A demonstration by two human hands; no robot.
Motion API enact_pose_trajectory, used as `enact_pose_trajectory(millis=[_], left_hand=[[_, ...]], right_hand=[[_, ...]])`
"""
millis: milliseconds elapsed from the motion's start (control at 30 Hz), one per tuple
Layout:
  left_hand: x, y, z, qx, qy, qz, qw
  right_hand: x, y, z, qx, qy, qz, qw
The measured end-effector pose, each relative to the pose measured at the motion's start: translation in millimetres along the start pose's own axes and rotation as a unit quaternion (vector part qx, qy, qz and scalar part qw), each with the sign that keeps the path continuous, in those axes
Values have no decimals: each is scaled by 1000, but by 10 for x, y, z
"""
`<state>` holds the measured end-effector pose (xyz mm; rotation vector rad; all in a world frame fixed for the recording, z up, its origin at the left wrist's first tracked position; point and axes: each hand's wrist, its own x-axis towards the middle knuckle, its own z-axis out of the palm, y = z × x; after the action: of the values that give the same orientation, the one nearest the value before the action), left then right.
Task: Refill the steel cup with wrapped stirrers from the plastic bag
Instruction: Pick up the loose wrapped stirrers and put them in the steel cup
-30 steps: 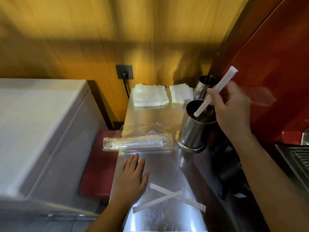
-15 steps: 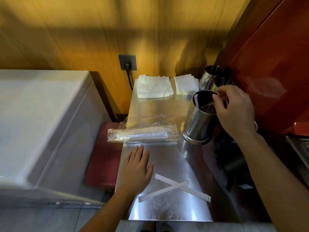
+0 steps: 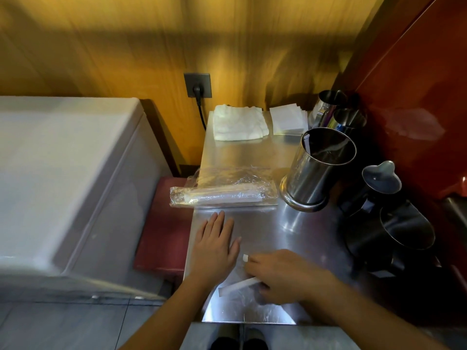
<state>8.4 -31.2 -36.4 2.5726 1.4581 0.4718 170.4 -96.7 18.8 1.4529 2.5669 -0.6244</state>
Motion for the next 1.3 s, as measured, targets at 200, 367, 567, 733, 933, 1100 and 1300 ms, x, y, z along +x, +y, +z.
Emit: enact_pose_trajectory(millis=[200, 367, 567, 733, 933, 1100, 1300], left_hand=[[-3, -7, 20, -12, 4, -1, 1000], [-1, -34, 43, -9, 19, 3, 1000], [-7, -26, 43, -13, 24, -1, 1000], [-9, -43, 54, -20, 22, -4, 1000], [-7, -50, 51, -27, 17, -5, 999], [-10, -50, 45, -29, 13, -5, 999], [-10, -43, 26, -20, 5, -2, 1000]], right_hand=[[118, -71, 126, -58, 16, -8, 998], [177, -55, 83, -39, -9, 24, 999], [29, 238, -11, 60, 4, 131, 990], [-57, 297, -12, 64, -8, 147, 987], [44, 168, 155, -1, 44, 167, 985], [163, 101, 232, -28, 43, 201, 978], [110, 225, -28, 24, 53, 225, 973]])
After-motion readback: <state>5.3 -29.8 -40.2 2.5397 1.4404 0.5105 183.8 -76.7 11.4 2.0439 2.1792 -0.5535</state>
